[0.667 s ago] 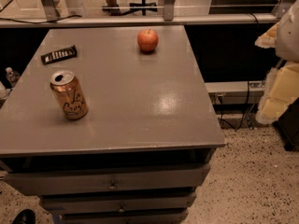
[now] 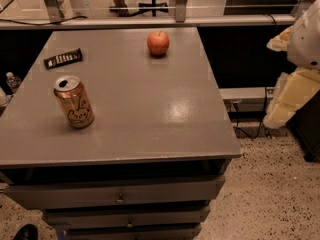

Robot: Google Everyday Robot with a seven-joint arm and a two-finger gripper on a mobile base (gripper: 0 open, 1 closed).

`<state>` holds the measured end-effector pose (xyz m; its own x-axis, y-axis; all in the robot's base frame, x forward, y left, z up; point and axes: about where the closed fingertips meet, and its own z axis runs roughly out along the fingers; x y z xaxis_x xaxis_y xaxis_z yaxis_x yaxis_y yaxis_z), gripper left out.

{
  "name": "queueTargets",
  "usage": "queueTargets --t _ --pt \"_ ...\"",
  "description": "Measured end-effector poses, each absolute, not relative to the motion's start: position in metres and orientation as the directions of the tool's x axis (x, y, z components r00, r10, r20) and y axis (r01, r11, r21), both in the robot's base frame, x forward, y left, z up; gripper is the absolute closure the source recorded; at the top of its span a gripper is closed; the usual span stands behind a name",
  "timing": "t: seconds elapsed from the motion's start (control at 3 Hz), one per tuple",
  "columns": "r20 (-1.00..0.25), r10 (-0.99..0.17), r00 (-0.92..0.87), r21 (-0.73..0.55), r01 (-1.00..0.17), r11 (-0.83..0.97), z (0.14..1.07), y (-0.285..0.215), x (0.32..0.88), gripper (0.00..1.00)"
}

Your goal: Pick apple

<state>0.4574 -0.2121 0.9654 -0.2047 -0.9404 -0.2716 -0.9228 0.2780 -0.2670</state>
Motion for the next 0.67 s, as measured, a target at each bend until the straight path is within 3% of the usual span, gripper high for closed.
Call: queueTargets --t 0.67 --pt "-0.509 -0.843 -0.175 -0.299 -0.882 0.364 0.93 -0.185 0.557 0.0"
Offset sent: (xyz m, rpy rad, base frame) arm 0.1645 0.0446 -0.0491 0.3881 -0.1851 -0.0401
